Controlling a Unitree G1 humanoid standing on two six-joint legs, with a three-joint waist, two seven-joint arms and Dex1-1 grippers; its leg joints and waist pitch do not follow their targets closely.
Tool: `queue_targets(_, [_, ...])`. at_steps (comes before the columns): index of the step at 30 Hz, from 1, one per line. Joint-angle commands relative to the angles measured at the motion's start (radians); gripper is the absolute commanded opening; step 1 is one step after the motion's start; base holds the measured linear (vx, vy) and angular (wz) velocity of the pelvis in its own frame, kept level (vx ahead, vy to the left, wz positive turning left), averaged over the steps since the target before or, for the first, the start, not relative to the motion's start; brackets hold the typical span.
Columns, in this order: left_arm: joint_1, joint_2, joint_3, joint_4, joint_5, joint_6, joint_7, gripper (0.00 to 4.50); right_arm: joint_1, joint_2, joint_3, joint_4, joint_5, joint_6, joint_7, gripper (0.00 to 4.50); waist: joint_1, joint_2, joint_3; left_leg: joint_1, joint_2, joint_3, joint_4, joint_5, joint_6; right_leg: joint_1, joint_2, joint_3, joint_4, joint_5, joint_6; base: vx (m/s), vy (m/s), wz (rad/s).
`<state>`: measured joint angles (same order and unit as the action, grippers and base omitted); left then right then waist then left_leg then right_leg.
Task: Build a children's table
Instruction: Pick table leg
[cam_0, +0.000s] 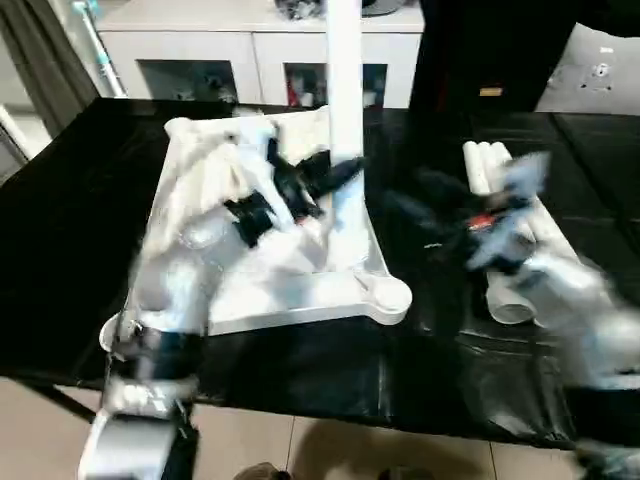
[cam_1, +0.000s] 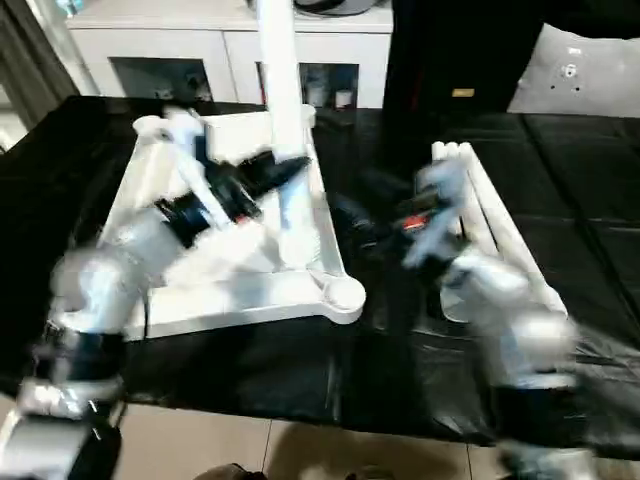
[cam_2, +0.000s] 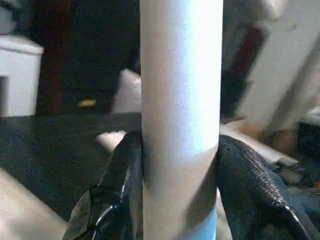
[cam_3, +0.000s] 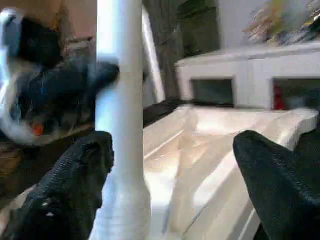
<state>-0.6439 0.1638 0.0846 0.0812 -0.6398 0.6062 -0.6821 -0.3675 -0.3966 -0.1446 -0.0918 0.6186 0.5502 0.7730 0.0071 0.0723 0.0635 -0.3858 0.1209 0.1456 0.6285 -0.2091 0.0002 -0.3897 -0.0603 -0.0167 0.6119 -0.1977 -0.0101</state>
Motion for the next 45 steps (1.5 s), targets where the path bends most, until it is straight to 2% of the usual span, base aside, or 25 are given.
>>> queue_targets(1, [-0.02, 0.015, 0.02, -0.005, -0.053, 0.041, -0.049, 1.89, -0.009, -0.017, -0.006, -0.028, 0.041, 0.05, 0.034, 4.43, 0.005, -0.025, -0.078, 0.011, 0.077, -0.02, -0.061, -0.014, 0.145, 0.059, -0.074, 0.028, -0.057, -0.051, -0.291, 0.0, 0.0, 0.0])
queue_targets(7, [-0.074, 0.052, 0.091, -0.008, -0.263, 0.166, -0.193, 1.89, -0.026, -0.065, -0.083, -0.049, 0.23, 0.179, 0.092, 4.5, 0.007, -0.027, -0.075, 0.011, 0.073, -0.018, -0.058, -0.031, 0.14, 0.057, -0.073, 0.027, -0.06, -0.113, -0.298, 0.0, 0.0, 0.0])
queue_targets(10, [-0.089, 0.072, 0.085, -0.005, -0.291, 0.2, -0.261, 1.89, -0.035, -0.08, -0.099, -0.053, 0.271, 0.218, 0.109, 4.5, 0.006, -0.027, -0.073, 0.014, 0.075, -0.017, -0.06, -0.052, 0.125, 0.054, -0.073, 0.027, -0.064, -0.155, -0.285, 0.0, 0.0, 0.0])
queue_targets(11, [-0.089, 0.072, 0.085, -0.005, -0.291, 0.2, -0.261, 1.89, -0.035, -0.08, -0.099, -0.053, 0.271, 0.218, 0.109, 4.5, 0.008, -0.031, -0.074, 0.014, 0.074, -0.017, -0.061, -0.049, 0.121, 0.056, -0.073, 0.028, -0.064, -0.165, -0.281, 0.0, 0.0, 0.0])
queue_targets(12, [-0.092, 0.075, 0.082, -0.002, -0.29, 0.204, -0.271, 1.89, -0.034, -0.085, -0.098, -0.058, 0.28, 0.227, 0.12, 4.5, 0.006, -0.028, -0.073, 0.013, 0.075, -0.017, -0.062, -0.049, 0.118, 0.054, -0.072, 0.027, -0.065, -0.17, -0.276, 0.0, 0.0, 0.0])
queue_targets(13, [-0.095, 0.08, 0.076, 0.0, -0.286, 0.205, -0.278, 1.89, -0.034, -0.09, -0.096, -0.062, 0.286, 0.231, 0.126, 4.5, 0.007, -0.031, -0.073, 0.014, 0.076, -0.017, -0.062, -0.053, 0.117, 0.054, -0.072, 0.027, -0.066, -0.173, -0.274, 0.0, 0.0, 0.0])
queue_targets(14, [-0.098, 0.093, 0.063, 0.003, -0.272, 0.203, -0.29, 1.89, -0.035, -0.097, -0.091, -0.071, 0.301, 0.242, 0.137, 4.5, 0.008, -0.03, -0.073, 0.014, 0.076, -0.018, -0.062, -0.054, 0.115, 0.054, -0.073, 0.028, -0.066, -0.178, -0.27, 0.0, 0.0, 0.0])
queue_targets(15, [-0.101, 0.097, 0.061, 0.005, -0.276, 0.207, -0.294, 1.89, -0.039, -0.099, -0.088, -0.074, 0.307, 0.247, 0.139, 4.5, 0.009, -0.024, -0.073, 0.013, 0.077, -0.019, -0.063, -0.051, 0.111, 0.054, -0.074, 0.028, -0.064, -0.175, -0.266, 0.0, 0.0, 0.0])
queue_targets(16, [-0.102, 0.098, 0.06, 0.006, -0.28, 0.21, -0.296, 1.88, -0.042, -0.101, -0.086, -0.076, 0.31, 0.25, 0.14, 4.5, 0.008, -0.025, -0.073, 0.015, 0.077, -0.018, -0.063, -0.053, 0.11, 0.052, -0.072, 0.028, -0.066, -0.174, -0.265, 0.0, 0.0, 0.0])
queue_targets(21, [-0.104, 0.11, 0.04, 0.002, -0.284, 0.217, -0.325, 1.88, -0.054, -0.122, -0.058, -0.1, 0.302, 0.256, 0.153, 4.5, 0.011, -0.029, -0.075, 0.013, 0.075, -0.017, -0.062, -0.039, 0.104, 0.055, -0.074, 0.029, -0.064, -0.156, -0.269, 0.0, 0.0, 0.0])
queue_targets(22, [-0.102, 0.115, 0.03, -0.003, -0.272, 0.212, -0.338, 1.88, -0.055, -0.129, -0.041, -0.109, 0.289, 0.252, 0.161, 4.5, 0.013, -0.025, -0.074, 0.013, 0.076, -0.017, -0.062, -0.035, 0.105, 0.054, -0.073, 0.029, -0.063, -0.154, -0.267, 0.0, 0.0, 0.0])
queue_targets(25, [-0.09, 0.133, -0.027, -0.026, -0.216, 0.179, -0.376, 1.88, -0.058, -0.148, 0.008, -0.122, 0.252, 0.241, 0.194, 4.5, 0.013, -0.027, -0.074, 0.013, 0.079, -0.018, -0.064, -0.04, 0.107, 0.054, -0.074, 0.029, -0.064, -0.156, -0.261, 0.0, 0.0, 0.0])
queue_targets(26, [-0.088, 0.134, -0.038, -0.029, -0.207, 0.172, -0.382, 1.88, -0.061, -0.15, 0.015, -0.12, 0.248, 0.239, 0.2, 4.5, 0.013, -0.022, -0.073, 0.015, 0.08, -0.019, -0.065, -0.047, 0.104, 0.052, -0.075, 0.03, -0.066, -0.161, -0.26, 0.0, 0.0, 0.0])
queue_targets(28, [-0.088, 0.126, -0.08, -0.033, -0.174, 0.147, -0.403, 1.88, -0.079, -0.162, 0.058, -0.101, 0.214, 0.221, 0.237, 4.5, 0.014, -0.024, -0.073, 0.014, 0.081, -0.019, -0.066, -0.054, 0.097, 0.053, -0.075, 0.03, -0.067, -0.168, -0.26, 0.0, 0.0, 0.0])
queue_targets(31, [-0.091, 0.121, -0.094, -0.032, -0.166, 0.136, -0.412, 1.88, -0.086, -0.168, 0.08, -0.091, 0.196, 0.21, 0.258, 4.5, 0.015, -0.024, -0.072, 0.014, 0.081, -0.018, -0.066, -0.065, 0.086, 0.055, -0.076, 0.032, -0.066, -0.168, -0.265, 0.0, 0.0, 0.0])
queue_targets(32, [-0.098, 0.116, -0.104, -0.029, -0.163, 0.131, -0.42, 1.88, -0.094, -0.173, 0.099, -0.081, 0.188, 0.205, 0.279, 4.5, 0.016, -0.028, -0.072, 0.014, 0.08, -0.018, -0.065, -0.062, 0.088, 0.055, -0.076, 0.032, -0.065, -0.161, -0.267, 0.0, 0.0, 0.0])
queue_targets(35, [-0.106, 0.11, -0.128, -0.027, -0.152, 0.119, -0.44, 1.88, -0.105, -0.185, 0.135, -0.069, 0.178, 0.203, 0.32, 4.5, 0.02, -0.029, -0.073, 0.013, 0.08, -0.017, -0.063, -0.047, 0.099, 0.055, -0.077, 0.032, -0.063, -0.14, -0.273, 0.0, 0.0, 0.0])
queue_targets(39, [-0.107, 0.106, -0.152, -0.028, -0.131, 0.096, -0.46, 1.88, -0.116, -0.192, 0.164, -0.059, 0.172, 0.206, 0.366, 4.5, 0.022, -0.028, -0.072, 0.013, 0.082, -0.018, -0.064, -0.044, 0.111, 0.054, -0.077, 0.032, -0.062, -0.135, -0.275, 0.0, 0.0, 0.0])
queue_targets(44, [-0.108, 0.099, -0.178, -0.032, -0.111, 0.083, -0.467, 1.88, -0.129, -0.189, 0.185, -0.041, 0.154, 0.197, 0.385, 4.5, 0.023, -0.028, -0.072, 0.014, 0.083, -0.019, -0.065, -0.05, 0.106, 0.054, -0.078, 0.032, -0.063, -0.142, -0.277, 0.0, 0.0, 0.0])
queue_targets(45, [-0.11, 0.092, -0.186, -0.032, -0.103, 0.077, -0.463, 1.88, -0.133, -0.187, 0.189, -0.04, 0.16, 0.202, 0.392, 4.31, 0.023, -0.026, -0.072, 0.013, 0.083, -0.019, -0.065, -0.048, 0.103, 0.055, -0.077, 0.032, -0.061, -0.138, -0.278, 0.0, 0.0, 0.0])
